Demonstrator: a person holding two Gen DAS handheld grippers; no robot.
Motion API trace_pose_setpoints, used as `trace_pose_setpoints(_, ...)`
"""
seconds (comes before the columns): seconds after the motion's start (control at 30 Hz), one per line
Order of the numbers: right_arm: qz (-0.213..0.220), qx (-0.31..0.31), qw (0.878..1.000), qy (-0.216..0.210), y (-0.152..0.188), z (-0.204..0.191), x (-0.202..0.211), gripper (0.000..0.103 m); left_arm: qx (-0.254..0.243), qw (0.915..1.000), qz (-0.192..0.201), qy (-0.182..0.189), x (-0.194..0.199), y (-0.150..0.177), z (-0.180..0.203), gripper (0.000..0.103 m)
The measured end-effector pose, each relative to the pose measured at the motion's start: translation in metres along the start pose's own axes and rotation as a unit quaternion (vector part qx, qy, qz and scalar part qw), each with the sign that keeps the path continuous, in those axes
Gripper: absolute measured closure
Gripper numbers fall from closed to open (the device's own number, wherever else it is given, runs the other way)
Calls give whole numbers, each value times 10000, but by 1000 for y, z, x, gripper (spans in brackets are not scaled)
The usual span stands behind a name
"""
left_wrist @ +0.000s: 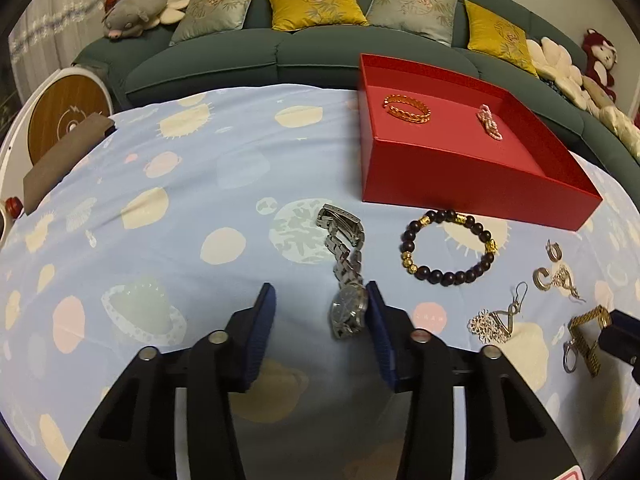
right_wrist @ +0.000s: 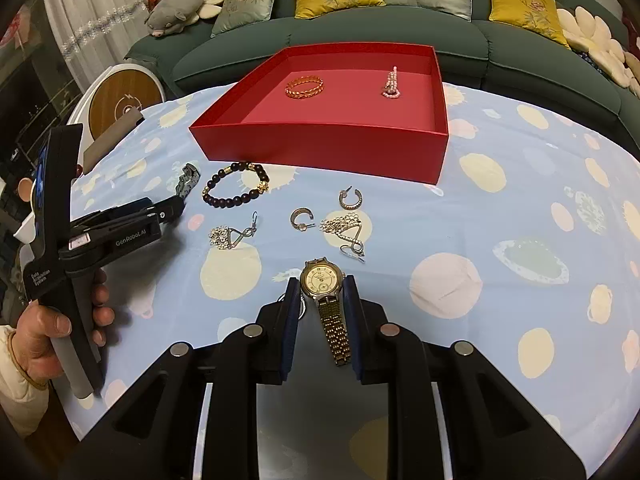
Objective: Organize jewelry
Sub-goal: 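Grasp the silver watch with the left tool while the right tool holds the gold watch, then carry both watches into the red box and open both tools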
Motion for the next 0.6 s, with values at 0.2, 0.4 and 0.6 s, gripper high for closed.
trace_pose_setpoints(0.2,46,32,10000,5,-1,-3,2,82,-87,9995,-93,299,6,5,-5,90)
trace_pose_setpoints(0.4,82,78,9999,-34,-5,-11,2,82,-64,9989,-142,442,12,8,-11,96)
trace_pose_setpoints(0.6,165,132,9997,-92,-12,-20,4,82,151,9981,-83,599,23,2,-18,96)
Point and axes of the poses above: each gripper's, at about its wrist camera, not at the fingertips, and x roughly against the way its jaws point, z to its right, y to its underside, the point moved 1 cm from there along -x, roughly the way its jaws point, and after that the axes turned 6 degrees about x, right-handed, at the moved point
